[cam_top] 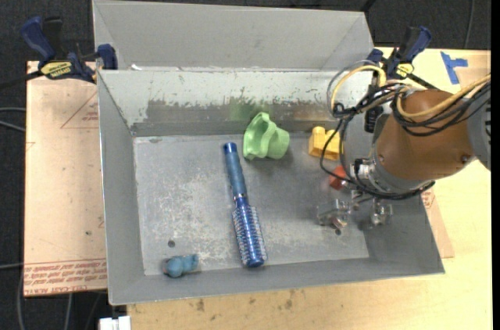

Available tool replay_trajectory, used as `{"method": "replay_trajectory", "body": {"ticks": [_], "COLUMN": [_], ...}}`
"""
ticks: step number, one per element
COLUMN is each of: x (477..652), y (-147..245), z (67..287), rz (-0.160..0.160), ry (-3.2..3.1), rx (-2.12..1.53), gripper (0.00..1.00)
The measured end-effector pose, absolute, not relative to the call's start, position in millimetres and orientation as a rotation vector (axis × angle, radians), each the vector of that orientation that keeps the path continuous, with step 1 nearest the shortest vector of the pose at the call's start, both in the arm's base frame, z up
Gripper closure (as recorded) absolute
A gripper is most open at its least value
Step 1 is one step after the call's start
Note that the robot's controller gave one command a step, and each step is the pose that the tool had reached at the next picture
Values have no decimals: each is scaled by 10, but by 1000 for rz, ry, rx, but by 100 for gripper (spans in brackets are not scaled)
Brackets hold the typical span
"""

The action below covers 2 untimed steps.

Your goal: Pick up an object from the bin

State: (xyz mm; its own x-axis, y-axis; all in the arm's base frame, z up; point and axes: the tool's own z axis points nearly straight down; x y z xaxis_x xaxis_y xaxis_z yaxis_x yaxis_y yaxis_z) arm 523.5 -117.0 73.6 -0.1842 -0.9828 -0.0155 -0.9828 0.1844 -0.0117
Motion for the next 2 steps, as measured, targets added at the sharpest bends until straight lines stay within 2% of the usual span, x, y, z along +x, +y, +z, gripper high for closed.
{"method": "replay_trajectory", "body": {"ticks": [1,2], "x": [5345,5340], "y": [-910,-922], "z": [895,893], "rz": [1,3], "ry": [2135,2139], "rx": [-2298,-2296], "gripper": [0,100]}}
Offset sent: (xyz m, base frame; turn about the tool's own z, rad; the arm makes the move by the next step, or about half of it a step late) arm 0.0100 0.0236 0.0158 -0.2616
